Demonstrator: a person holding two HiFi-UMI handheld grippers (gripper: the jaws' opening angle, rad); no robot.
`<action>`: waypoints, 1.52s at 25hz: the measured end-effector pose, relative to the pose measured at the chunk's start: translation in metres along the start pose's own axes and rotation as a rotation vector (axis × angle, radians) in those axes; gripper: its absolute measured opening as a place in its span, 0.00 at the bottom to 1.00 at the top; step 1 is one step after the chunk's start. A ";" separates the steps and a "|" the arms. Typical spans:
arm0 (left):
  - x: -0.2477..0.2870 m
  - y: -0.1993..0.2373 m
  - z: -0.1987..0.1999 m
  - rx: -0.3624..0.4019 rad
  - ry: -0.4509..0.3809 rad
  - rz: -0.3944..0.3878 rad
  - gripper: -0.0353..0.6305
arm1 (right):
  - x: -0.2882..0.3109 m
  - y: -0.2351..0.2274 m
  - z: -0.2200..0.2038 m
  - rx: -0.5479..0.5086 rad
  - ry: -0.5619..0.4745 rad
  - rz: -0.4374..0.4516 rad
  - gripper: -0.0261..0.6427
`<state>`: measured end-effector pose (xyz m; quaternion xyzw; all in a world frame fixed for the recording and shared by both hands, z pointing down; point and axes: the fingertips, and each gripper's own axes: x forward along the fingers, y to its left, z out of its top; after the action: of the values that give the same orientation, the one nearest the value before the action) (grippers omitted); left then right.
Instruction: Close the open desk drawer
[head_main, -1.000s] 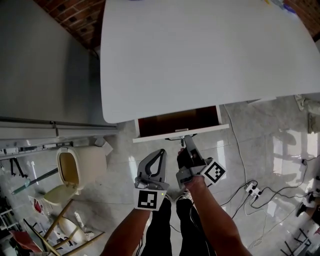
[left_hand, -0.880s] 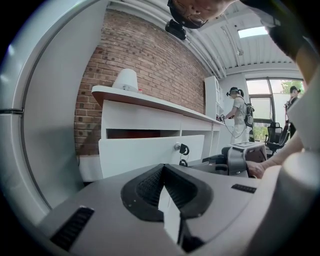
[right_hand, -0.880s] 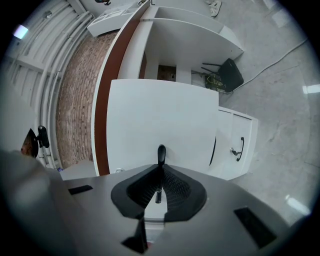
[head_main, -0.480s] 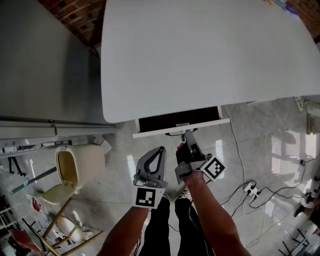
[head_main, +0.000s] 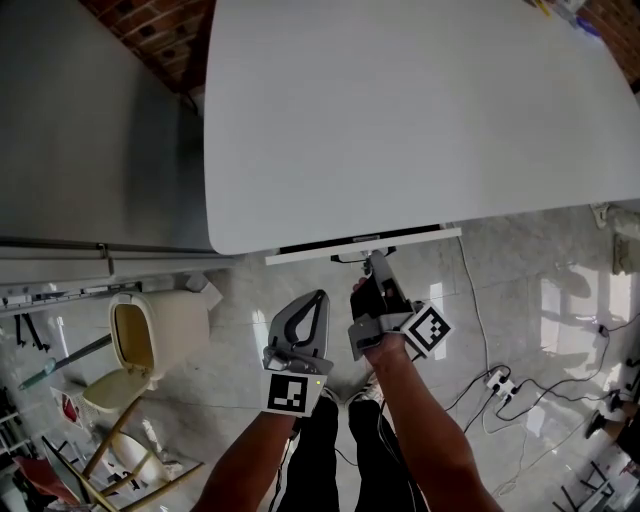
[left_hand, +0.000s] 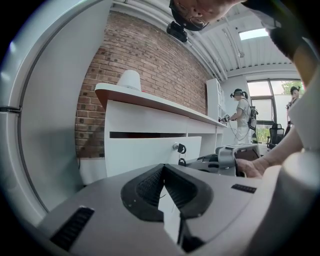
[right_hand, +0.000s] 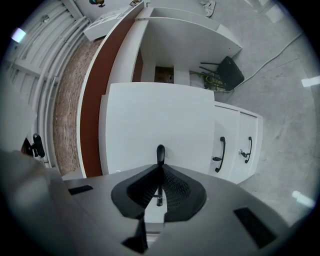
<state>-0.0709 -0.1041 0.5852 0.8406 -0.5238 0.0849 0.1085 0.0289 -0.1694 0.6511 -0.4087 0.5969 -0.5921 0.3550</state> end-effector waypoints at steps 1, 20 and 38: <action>0.001 0.001 0.001 -0.001 -0.002 0.000 0.06 | 0.003 0.000 0.001 0.001 -0.001 -0.002 0.10; 0.017 0.026 0.022 0.040 -0.036 -0.013 0.06 | 0.057 0.003 0.016 -0.016 -0.030 -0.018 0.10; 0.019 0.024 0.027 0.043 -0.036 -0.022 0.06 | 0.076 0.004 0.022 -0.002 -0.057 -0.057 0.10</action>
<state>-0.0839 -0.1378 0.5664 0.8499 -0.5144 0.0797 0.0821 0.0168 -0.2473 0.6503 -0.4424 0.5753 -0.5896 0.3545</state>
